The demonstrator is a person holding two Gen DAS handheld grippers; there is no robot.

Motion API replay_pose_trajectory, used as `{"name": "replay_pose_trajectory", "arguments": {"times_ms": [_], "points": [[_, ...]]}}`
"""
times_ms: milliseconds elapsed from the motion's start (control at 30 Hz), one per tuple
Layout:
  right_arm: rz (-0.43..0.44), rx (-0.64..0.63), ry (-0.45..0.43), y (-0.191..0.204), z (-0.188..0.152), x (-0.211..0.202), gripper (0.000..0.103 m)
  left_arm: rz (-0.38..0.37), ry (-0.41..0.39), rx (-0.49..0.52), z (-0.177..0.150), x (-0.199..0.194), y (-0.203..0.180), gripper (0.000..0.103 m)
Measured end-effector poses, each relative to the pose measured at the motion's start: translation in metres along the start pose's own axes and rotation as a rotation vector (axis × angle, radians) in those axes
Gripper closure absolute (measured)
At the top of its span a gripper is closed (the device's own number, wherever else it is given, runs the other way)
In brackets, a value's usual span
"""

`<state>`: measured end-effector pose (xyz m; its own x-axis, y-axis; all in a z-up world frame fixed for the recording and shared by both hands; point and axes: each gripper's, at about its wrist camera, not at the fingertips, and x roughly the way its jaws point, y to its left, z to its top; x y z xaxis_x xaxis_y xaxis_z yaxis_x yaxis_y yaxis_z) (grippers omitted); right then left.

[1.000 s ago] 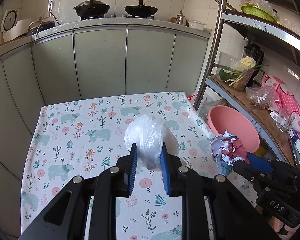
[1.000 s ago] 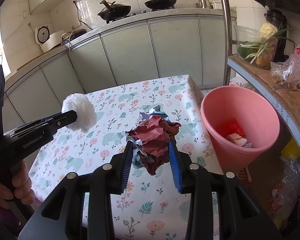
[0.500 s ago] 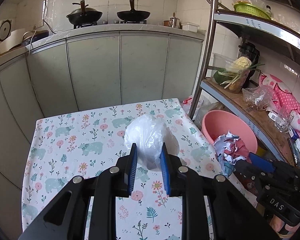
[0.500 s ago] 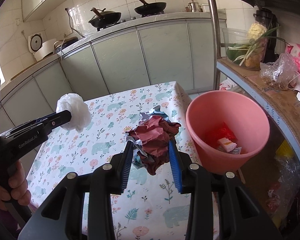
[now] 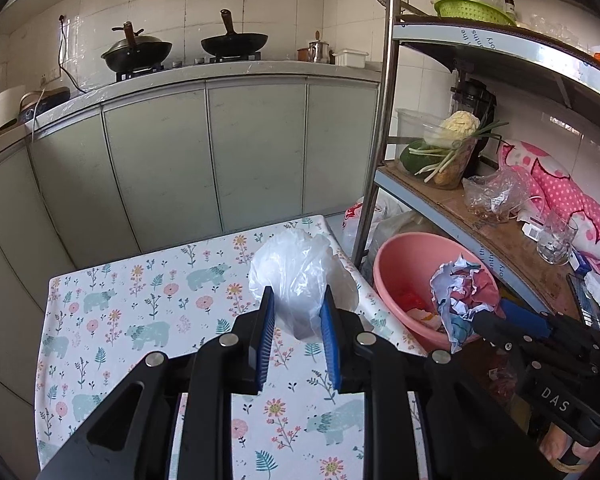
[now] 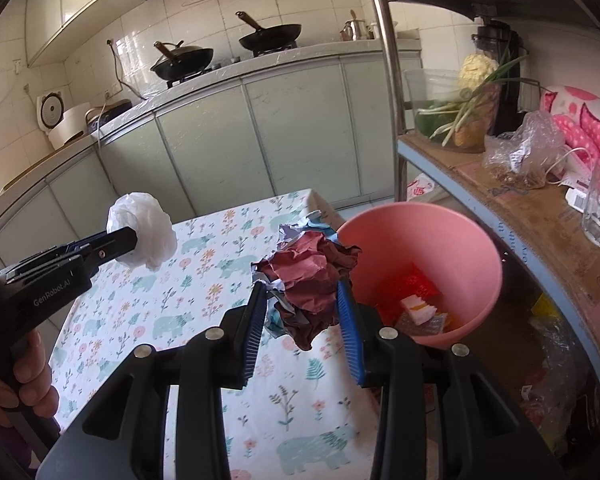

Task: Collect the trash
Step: 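Lift the plastic bag and red wrapper and carry them toward the pink basin, then open both grippers to drop the bag and wrapper into the basin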

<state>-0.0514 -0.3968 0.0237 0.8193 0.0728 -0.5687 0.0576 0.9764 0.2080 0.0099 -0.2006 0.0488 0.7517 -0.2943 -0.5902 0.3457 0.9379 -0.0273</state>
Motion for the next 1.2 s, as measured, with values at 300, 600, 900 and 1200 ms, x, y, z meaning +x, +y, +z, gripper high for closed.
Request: {"name": "replay_pose_trajectory", "arguments": {"times_ms": [300, 600, 900, 1200], "points": [[-0.094, 0.061, -0.046, -0.045, 0.015, 0.006, 0.067, -0.169, -0.013, 0.010, 0.018, 0.029, -0.032, 0.082], [-0.169, 0.105, -0.001, -0.083, 0.012, 0.044, 0.067, -0.288, 0.048, 0.073, 0.025, 0.081, -0.082, 0.082], [-0.218, 0.123, 0.080, -0.106, 0.002, 0.084, 0.066, -0.317, 0.161, 0.122, 0.012, 0.141, -0.112, 0.082], [-0.226, 0.145, 0.140, -0.115, -0.001, 0.102, 0.063, -0.329, 0.175, 0.171, 0.010, 0.156, -0.126, 0.070]]}}
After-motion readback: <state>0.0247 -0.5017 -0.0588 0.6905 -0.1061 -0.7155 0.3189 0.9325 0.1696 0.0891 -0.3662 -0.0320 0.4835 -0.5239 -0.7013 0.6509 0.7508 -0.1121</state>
